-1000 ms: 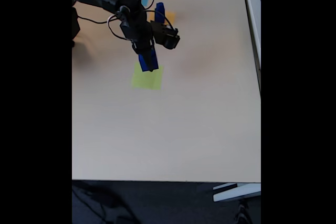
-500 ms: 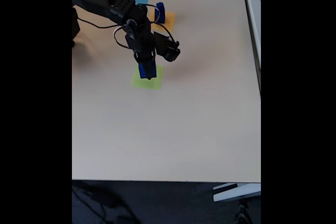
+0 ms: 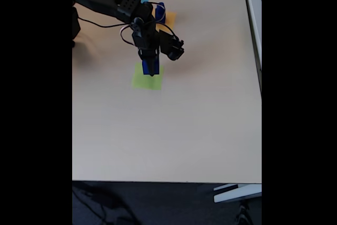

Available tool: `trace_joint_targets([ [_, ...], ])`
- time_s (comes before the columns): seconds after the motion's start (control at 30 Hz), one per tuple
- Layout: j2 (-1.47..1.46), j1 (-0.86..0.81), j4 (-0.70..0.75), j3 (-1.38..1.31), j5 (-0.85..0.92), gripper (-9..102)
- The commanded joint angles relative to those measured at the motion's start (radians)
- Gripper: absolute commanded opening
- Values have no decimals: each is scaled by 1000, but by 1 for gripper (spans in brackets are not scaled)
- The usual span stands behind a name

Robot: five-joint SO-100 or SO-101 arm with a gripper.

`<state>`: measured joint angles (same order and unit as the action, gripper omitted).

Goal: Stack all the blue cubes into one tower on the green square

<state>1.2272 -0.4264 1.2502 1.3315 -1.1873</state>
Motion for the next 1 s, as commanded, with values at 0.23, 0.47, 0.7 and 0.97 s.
trace_joint_targets([
  [0.23,3,-18,25,-81,29,0],
  [0.47,-25,2,11,-78,-14,0],
  [0.7,-34,11,-29,-32,-32,0],
  [0.97,-57,8,-54,-9,-43,0],
])
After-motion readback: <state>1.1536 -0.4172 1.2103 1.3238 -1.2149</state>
